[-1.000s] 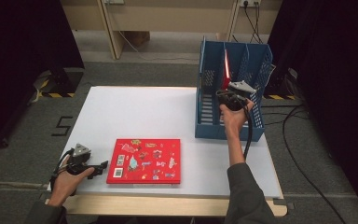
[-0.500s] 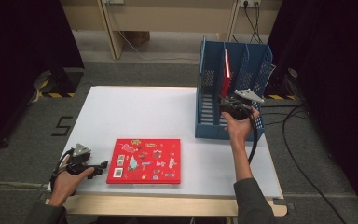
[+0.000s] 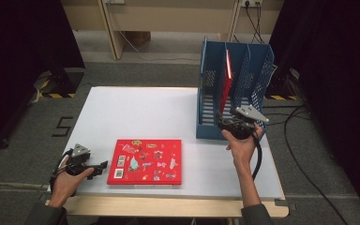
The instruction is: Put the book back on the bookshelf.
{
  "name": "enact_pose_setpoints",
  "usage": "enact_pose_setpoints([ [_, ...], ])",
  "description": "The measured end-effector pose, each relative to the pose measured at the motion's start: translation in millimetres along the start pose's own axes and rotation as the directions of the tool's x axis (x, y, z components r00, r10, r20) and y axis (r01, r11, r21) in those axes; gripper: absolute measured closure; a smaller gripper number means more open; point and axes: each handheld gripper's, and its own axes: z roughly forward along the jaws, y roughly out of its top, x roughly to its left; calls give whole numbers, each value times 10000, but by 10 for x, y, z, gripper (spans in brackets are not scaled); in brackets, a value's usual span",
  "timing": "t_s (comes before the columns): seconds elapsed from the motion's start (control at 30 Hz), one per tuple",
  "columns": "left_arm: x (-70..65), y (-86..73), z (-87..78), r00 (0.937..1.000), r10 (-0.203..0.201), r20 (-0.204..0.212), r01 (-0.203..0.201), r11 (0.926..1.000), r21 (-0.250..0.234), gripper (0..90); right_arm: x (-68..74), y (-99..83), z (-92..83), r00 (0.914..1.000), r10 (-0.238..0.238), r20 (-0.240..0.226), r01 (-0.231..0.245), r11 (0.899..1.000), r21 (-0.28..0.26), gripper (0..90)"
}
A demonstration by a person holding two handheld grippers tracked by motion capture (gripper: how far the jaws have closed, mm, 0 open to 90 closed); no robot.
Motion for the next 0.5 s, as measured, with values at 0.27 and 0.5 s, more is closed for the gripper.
enact_pose_setpoints([
  [0.27, -10, -3, -19, 9999, -69, 90, 70, 9999, -125, 158, 178, -196, -80, 9973, 338, -653, -319, 9990, 300, 287],
  [0.5, -48, -8, -39, 9997, -4, 232, 9, 9998, -184, 159, 350, -419, -118, 9915, 266, -1271, -167, 9968, 785, 244],
])
